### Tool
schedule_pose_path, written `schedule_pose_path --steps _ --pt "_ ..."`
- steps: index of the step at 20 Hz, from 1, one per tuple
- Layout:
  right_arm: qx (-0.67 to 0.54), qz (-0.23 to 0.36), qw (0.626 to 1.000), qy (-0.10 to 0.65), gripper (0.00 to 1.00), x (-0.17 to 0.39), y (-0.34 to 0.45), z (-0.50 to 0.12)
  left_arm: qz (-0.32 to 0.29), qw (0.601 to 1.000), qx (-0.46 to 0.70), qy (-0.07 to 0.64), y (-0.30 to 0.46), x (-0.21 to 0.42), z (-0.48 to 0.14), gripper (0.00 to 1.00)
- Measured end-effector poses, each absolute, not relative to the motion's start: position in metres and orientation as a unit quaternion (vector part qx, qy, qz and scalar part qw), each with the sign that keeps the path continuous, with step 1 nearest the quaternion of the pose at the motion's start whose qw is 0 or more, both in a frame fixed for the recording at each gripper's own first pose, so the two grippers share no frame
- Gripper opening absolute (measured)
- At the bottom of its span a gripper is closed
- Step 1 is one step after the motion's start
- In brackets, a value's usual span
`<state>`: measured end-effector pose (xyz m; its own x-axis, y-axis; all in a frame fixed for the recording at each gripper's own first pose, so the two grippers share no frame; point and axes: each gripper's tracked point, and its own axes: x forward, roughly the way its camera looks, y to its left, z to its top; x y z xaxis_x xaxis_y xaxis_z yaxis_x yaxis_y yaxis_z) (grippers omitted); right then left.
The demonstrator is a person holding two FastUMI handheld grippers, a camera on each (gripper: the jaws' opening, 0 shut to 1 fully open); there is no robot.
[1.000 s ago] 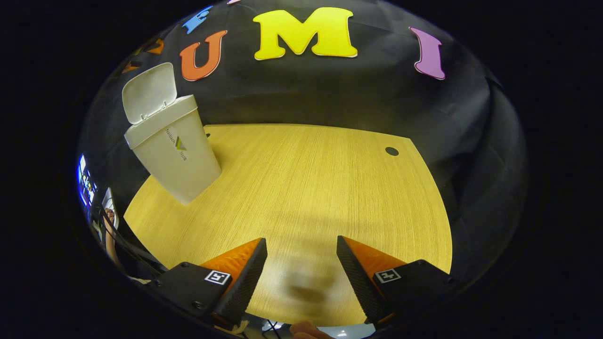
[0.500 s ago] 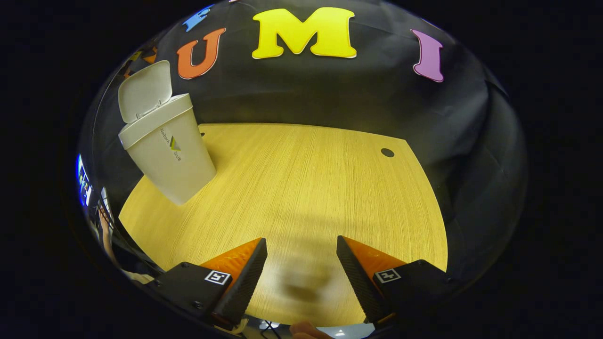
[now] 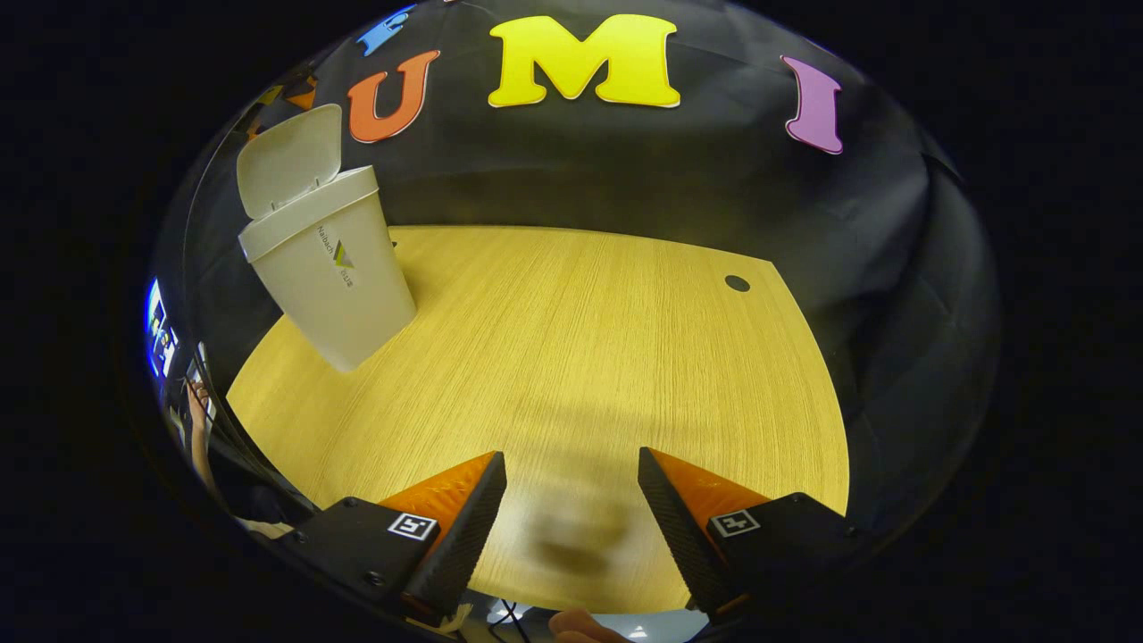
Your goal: Press the lid of the desktop garbage bin to open it, pick up the crumpled paper on the desktop and throw it into the bin, then pick up the pop can on the desktop and drop it into the bin, and finally close the garbage bin lid.
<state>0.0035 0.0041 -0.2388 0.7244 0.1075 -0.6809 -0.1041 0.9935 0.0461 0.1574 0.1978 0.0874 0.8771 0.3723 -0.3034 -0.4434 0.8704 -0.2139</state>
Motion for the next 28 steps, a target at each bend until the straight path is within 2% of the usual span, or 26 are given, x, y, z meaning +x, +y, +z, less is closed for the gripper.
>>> schedule_pose_path --steps 6,7,10,18,23,28 --pt "0.017 0.086 0.928 0.361 0.94 -0.007 0.002 -0.242 0.195 0.963 -0.124 0.141 0.135 0.142 0.044 0.96" --pt "0.017 0.090 0.928 0.361 0.95 -0.009 0.000 -0.244 0.193 0.964 -0.113 0.144 0.128 0.140 0.037 1.00" --pt "0.018 0.097 0.924 0.369 0.93 -0.015 -0.009 -0.252 0.194 0.964 -0.105 0.148 0.112 0.135 0.017 0.96" --pt "0.030 0.090 0.920 0.380 0.93 -0.016 -0.038 -0.262 0.219 0.957 -0.109 0.158 0.103 0.134 -0.010 0.96" --pt "0.022 0.090 0.919 0.383 0.93 -0.014 -0.049 -0.265 0.233 0.942 -0.144 0.195 0.098 0.138 -0.040 0.97" --pt "0.004 0.102 0.919 0.380 0.93 -0.014 -0.049 -0.265 0.248 0.939 -0.125 0.203 0.097 0.141 -0.054 0.97"
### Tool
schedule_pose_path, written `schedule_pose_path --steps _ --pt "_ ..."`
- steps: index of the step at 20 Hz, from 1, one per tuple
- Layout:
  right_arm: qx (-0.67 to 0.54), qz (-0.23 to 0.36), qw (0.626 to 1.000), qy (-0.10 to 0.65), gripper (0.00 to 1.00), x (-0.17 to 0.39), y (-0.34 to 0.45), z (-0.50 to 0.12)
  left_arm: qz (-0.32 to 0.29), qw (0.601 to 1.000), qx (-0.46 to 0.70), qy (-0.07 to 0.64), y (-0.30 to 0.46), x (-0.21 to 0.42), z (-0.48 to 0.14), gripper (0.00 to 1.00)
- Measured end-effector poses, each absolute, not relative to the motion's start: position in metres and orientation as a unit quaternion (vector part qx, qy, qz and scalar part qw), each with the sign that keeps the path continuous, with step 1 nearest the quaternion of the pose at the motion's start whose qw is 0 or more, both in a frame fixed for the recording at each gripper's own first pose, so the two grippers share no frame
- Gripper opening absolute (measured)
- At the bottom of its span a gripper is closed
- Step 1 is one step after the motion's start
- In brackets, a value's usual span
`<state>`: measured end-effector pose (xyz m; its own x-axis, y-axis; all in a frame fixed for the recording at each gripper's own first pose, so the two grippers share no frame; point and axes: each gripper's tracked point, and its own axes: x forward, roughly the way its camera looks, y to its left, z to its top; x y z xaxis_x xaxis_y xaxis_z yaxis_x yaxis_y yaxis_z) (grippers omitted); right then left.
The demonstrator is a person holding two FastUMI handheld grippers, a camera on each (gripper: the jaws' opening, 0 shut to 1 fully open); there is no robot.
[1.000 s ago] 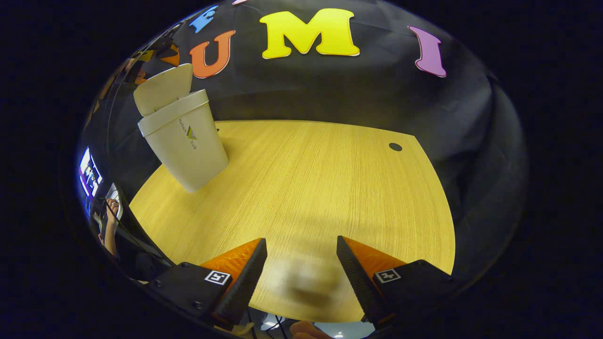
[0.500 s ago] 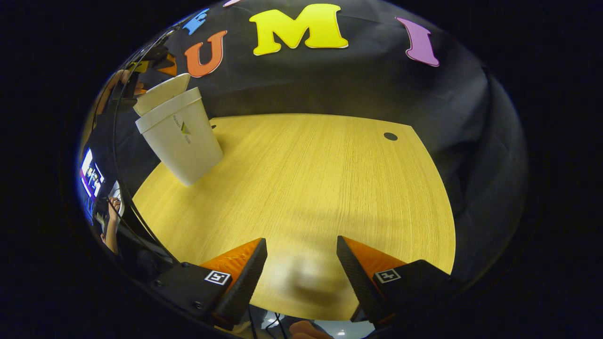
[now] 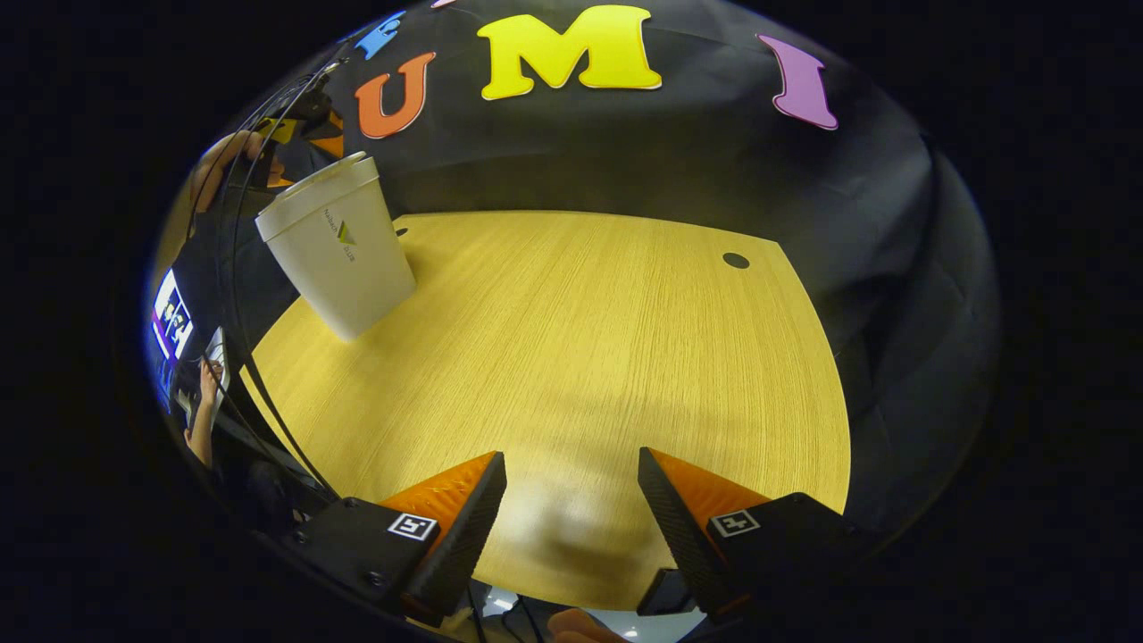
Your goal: Press the lid of the desktop garbage bin to open it, pick up the crumpled paper on the desktop and throw it into the bin, then pick up the pop can on the desktop and drop it into the bin, and finally close the garbage bin lid.
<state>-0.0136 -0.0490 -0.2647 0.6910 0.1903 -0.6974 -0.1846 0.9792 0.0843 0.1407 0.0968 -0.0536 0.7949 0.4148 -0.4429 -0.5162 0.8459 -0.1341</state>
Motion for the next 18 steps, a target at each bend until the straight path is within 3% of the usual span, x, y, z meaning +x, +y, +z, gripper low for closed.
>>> schedule_pose_path --steps 7,18 --pt "0.012 0.109 0.918 0.380 0.93 -0.006 -0.046 -0.267 0.263 0.931 -0.122 0.222 0.095 0.140 -0.069 0.97" --pt "0.029 0.106 0.933 0.343 0.95 0.005 -0.050 -0.250 0.260 0.944 -0.102 0.178 0.095 0.143 -0.049 0.96"
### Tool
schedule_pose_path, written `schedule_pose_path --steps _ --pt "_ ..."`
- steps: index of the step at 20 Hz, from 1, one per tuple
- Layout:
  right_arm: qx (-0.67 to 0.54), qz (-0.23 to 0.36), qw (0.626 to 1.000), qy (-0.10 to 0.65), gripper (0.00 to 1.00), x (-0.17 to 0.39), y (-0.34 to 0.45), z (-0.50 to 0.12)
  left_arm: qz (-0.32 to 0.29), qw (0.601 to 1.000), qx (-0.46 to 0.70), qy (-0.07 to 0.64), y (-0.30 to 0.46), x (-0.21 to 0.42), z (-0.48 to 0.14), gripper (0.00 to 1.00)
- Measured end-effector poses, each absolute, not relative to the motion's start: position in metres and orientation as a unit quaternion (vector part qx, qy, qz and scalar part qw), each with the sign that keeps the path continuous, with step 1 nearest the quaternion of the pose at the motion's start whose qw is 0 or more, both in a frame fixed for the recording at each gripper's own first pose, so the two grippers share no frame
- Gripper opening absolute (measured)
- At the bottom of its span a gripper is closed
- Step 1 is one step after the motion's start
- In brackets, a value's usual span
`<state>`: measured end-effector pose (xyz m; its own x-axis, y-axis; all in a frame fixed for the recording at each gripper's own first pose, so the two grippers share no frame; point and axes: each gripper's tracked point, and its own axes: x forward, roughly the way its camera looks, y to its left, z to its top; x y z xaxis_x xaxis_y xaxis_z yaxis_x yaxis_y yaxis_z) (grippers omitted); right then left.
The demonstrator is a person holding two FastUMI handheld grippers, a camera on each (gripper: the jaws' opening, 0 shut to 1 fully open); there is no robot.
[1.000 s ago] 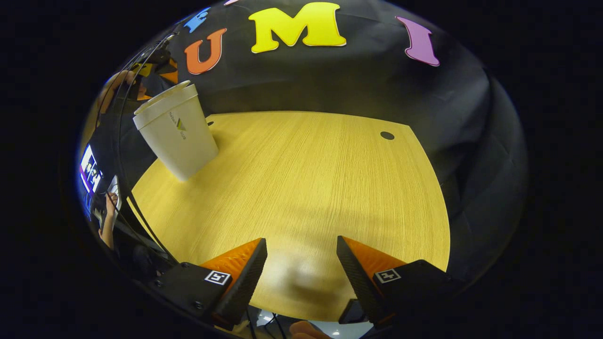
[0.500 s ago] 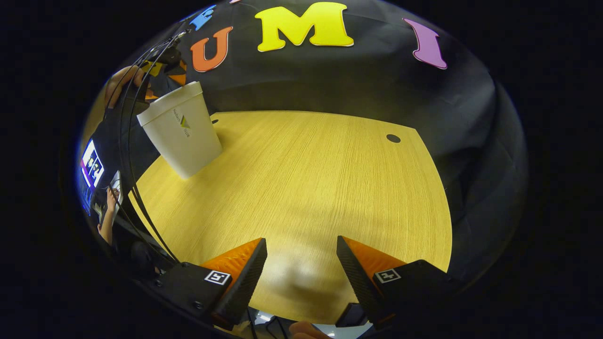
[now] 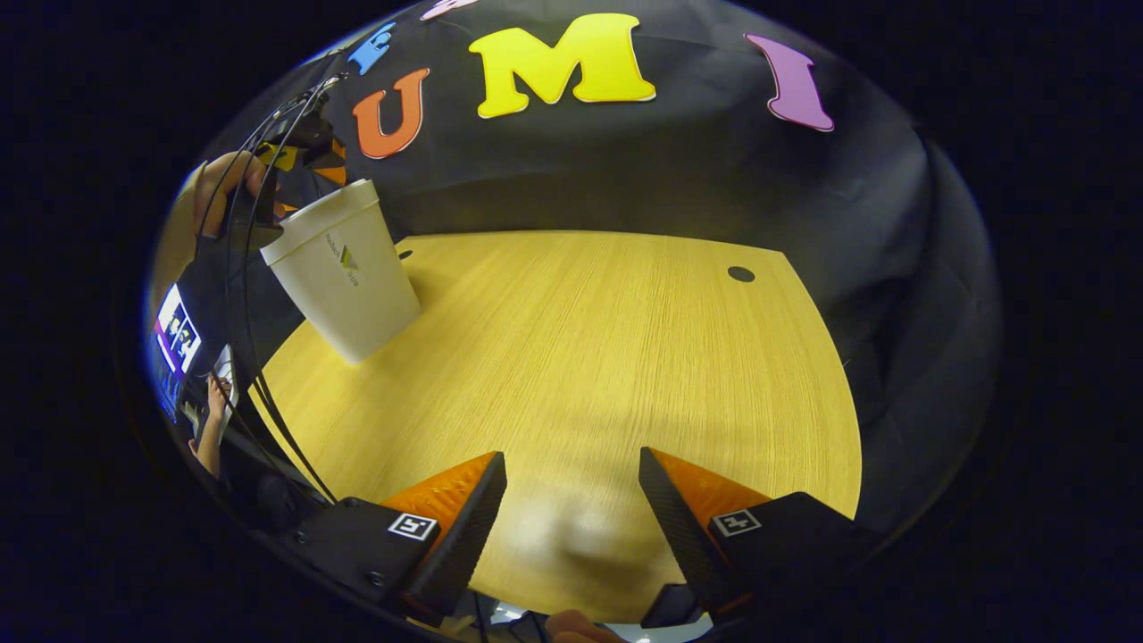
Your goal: Press the lid of the desktop garbage bin to open it, pick up the crumpled paper on the desktop and throw it into the bin, then pick up the pop can on the desktop and drop it into the bin, and finally close the garbage bin lid.
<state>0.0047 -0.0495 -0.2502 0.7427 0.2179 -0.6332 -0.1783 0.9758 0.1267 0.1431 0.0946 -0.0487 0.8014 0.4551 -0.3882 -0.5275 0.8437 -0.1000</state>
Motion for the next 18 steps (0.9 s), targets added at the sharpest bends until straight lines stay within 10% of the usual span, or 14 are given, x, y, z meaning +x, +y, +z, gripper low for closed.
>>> schedule_pose_path --steps 18 --pt "0.046 0.070 0.978 0.194 0.95 0.037 -0.002 -0.101 0.071 0.995 0.000 0.075 0.029 0.016 0.000 0.96"
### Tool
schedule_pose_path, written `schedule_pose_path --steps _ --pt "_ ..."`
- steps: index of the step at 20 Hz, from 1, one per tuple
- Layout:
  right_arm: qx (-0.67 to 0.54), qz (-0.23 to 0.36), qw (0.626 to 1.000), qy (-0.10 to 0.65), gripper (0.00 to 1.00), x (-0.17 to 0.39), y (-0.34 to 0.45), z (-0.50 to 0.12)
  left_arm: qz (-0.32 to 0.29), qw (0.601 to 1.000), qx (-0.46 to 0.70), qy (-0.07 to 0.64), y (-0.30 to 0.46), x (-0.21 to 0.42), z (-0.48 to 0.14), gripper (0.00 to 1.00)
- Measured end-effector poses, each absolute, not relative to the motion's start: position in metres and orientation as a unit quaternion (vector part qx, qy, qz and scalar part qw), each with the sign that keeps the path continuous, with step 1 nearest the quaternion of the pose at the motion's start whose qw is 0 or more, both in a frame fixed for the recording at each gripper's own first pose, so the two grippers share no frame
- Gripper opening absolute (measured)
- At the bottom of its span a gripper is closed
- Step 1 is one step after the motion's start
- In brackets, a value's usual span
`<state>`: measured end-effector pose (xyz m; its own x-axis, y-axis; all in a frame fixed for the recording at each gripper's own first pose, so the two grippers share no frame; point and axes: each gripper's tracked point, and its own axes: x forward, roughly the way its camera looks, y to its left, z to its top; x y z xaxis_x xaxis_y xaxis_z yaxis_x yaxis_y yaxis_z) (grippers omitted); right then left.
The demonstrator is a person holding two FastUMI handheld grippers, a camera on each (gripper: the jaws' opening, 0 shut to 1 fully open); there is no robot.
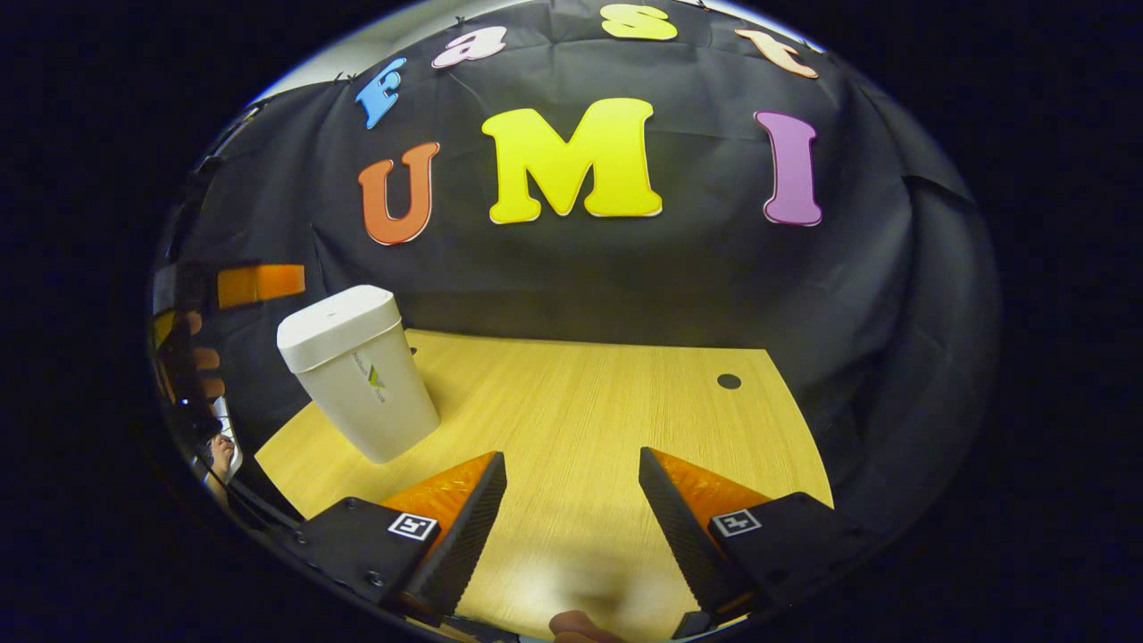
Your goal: Press the lid of the desktop garbage bin to open it, pick up the crumpled paper on the desktop and throw it into the bin, then pick up the pop can on the desktop and drop it into the bin, and finally close the garbage bin lid.
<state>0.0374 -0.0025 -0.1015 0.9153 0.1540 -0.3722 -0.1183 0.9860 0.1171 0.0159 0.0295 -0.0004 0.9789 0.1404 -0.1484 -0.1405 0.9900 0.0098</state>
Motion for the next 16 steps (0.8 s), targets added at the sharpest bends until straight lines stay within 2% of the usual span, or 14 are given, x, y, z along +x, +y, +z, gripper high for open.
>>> schedule_pose_path --steps 5,8,16 --pt "0.016 0.049 0.992 0.116 0.95 0.030 0.010 -0.042 0.032 0.999 -0.002 0.031 0.015 -0.004 0.006 0.96" --pt "0.003 0.036 0.996 0.079 0.95 0.022 0.018 -0.019 0.016 0.999 -0.001 0.034 0.014 -0.006 -0.002 0.96" --pt "-0.017 0.038 0.996 0.077 0.94 0.016 0.046 -0.018 -0.007 0.999 0.001 0.040 0.021 -0.001 -0.014 0.96"
